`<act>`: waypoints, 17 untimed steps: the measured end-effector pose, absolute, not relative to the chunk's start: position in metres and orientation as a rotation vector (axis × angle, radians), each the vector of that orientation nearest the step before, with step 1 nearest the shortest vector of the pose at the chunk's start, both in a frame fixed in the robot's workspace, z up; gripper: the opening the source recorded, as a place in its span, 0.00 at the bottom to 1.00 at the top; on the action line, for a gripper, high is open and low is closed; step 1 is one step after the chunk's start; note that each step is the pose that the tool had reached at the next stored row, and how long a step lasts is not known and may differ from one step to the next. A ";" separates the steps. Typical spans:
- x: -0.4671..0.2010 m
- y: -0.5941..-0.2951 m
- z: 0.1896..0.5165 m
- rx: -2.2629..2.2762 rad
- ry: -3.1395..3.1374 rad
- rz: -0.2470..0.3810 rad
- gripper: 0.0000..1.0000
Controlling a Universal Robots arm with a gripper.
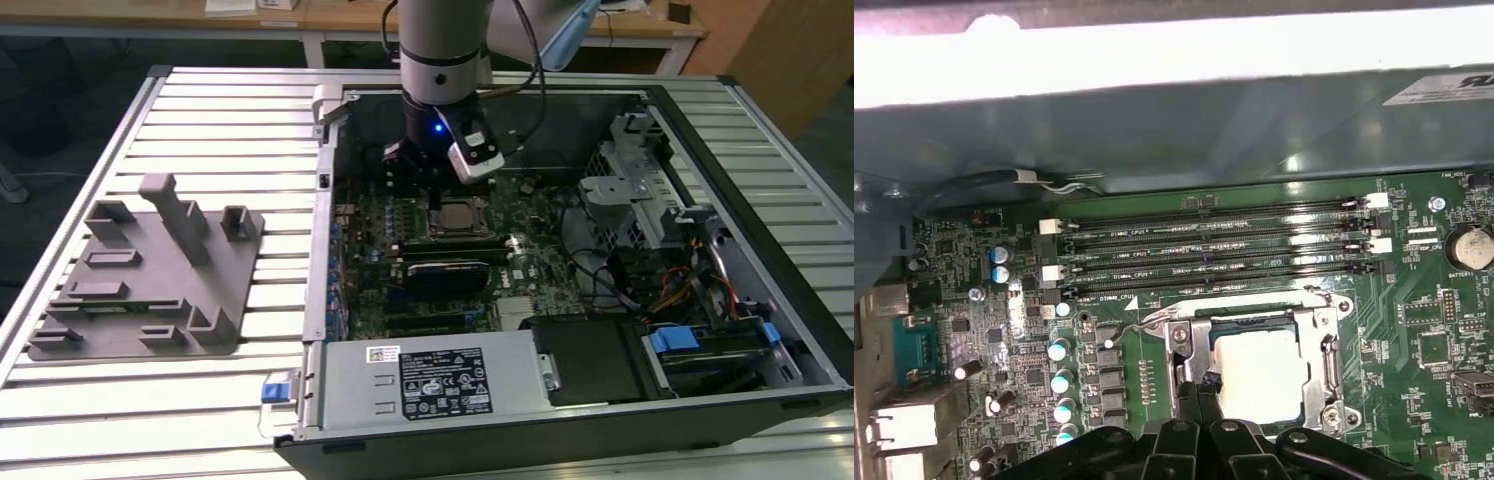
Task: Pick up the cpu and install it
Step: 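Close the cpu cover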
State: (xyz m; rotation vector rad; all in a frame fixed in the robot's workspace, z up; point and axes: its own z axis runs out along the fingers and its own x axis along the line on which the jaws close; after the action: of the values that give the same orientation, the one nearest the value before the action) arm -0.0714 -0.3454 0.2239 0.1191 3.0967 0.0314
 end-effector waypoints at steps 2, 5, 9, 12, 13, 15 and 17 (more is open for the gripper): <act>-0.071 -0.345 0.224 0.119 3.097 0.031 0.11; -0.070 -0.345 0.224 0.119 3.097 0.031 0.11; -0.054 -0.345 0.224 0.119 3.097 0.031 0.11; -0.046 -0.345 0.224 0.119 3.097 0.031 0.11; -0.044 -0.345 0.224 0.119 3.097 0.031 0.11; -0.041 -0.345 0.224 0.119 3.097 0.031 0.11; -0.038 -0.345 0.224 0.119 3.097 0.031 0.11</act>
State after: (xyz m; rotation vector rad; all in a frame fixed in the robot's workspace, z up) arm -0.0383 -0.3452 0.2239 0.1191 3.0967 0.0314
